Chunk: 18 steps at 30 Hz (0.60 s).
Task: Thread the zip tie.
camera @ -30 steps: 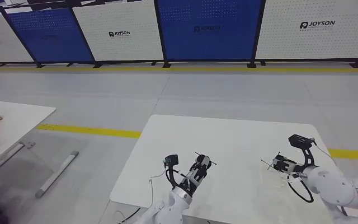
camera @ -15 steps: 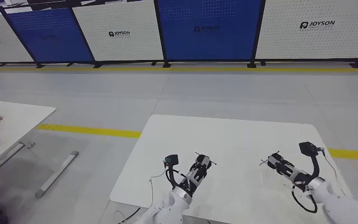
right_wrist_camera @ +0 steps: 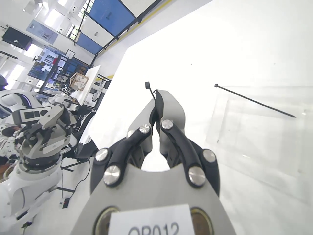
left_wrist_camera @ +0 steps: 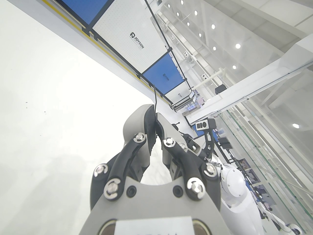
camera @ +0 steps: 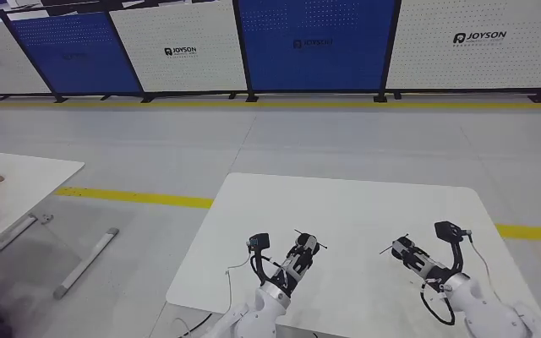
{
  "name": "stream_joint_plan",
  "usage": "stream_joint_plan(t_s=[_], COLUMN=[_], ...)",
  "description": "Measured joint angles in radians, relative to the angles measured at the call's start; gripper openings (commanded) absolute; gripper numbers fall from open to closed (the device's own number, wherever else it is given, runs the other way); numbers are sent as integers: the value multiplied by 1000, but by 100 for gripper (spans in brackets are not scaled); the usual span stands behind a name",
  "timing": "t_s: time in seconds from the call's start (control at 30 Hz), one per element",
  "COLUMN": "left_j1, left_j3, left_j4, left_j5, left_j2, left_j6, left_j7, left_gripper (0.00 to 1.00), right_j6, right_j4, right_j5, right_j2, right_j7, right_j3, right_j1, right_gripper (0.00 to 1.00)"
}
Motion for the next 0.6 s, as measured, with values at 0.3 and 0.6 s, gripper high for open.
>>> stream_joint_plan(t_s=[0.3, 0.6], left_j1=[0, 0], left_j3=[0, 0], left_j4=[0, 0], left_j5=[0, 0], left_j2=[0, 0], left_j6=[0, 0], left_j7=[0, 0], left_gripper=[0, 0], right_j6=[-218, -245], right_j4=[-50, -55], right_j5=[-10, -10], right_j2=[-19, -32], right_j7=[-249, -336], right_j3=[-31, -65], right_j1=[-118, -133], right_gripper=[0, 0])
